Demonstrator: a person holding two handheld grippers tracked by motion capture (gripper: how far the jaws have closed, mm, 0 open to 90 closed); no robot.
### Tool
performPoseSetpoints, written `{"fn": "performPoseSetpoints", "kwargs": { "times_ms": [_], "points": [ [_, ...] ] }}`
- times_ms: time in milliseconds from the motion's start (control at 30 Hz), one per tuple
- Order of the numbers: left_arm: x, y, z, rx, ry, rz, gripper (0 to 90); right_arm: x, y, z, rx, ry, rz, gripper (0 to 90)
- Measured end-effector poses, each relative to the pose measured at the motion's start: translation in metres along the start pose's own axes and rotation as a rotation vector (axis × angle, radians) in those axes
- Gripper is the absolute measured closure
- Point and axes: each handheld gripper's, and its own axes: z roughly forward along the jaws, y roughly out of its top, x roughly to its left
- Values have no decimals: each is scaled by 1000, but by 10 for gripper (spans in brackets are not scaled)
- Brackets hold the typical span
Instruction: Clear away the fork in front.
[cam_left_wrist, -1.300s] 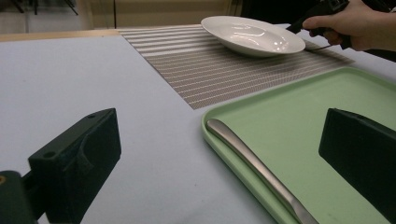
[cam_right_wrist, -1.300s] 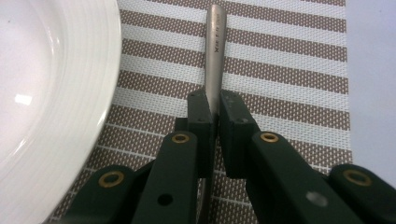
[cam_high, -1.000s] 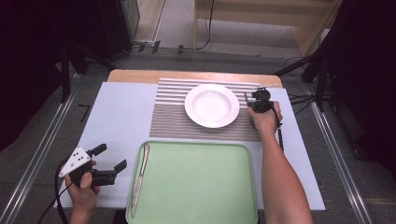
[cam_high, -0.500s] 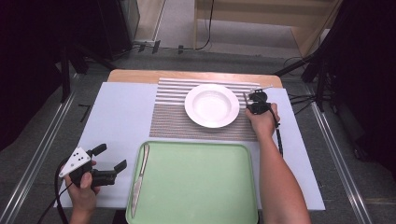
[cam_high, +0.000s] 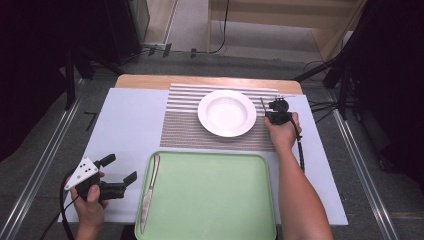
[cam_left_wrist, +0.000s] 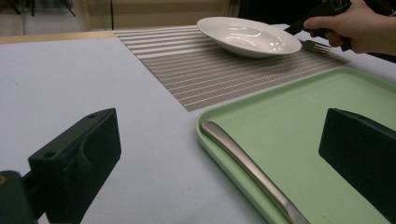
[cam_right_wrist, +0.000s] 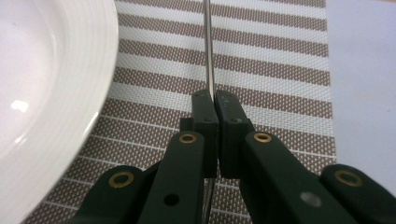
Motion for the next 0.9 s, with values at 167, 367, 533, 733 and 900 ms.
{"fn": "performPoseSetpoints", "kwargs": {
  "times_ms": [167, 367, 533, 733, 900],
  "points": [
    [-2, 1, 1, -4, -4, 4, 0, 0, 0, -10, -41, 29, 2, 864],
    [-7, 3, 3, -14, -11, 4, 0, 2, -4, -22, -85, 67, -9, 864],
    [-11, 5, 5, -12, -12, 18, 0, 4, -11, -34, -128, 102, -18, 864],
    [-18, 7, 11, -4, -31, 33, 0, 5, -19, -43, -154, 125, -14, 863],
    [-24, 10, 17, -10, -33, 41, 0, 6, -26, -48, -169, 135, -16, 863]
  ]
}}
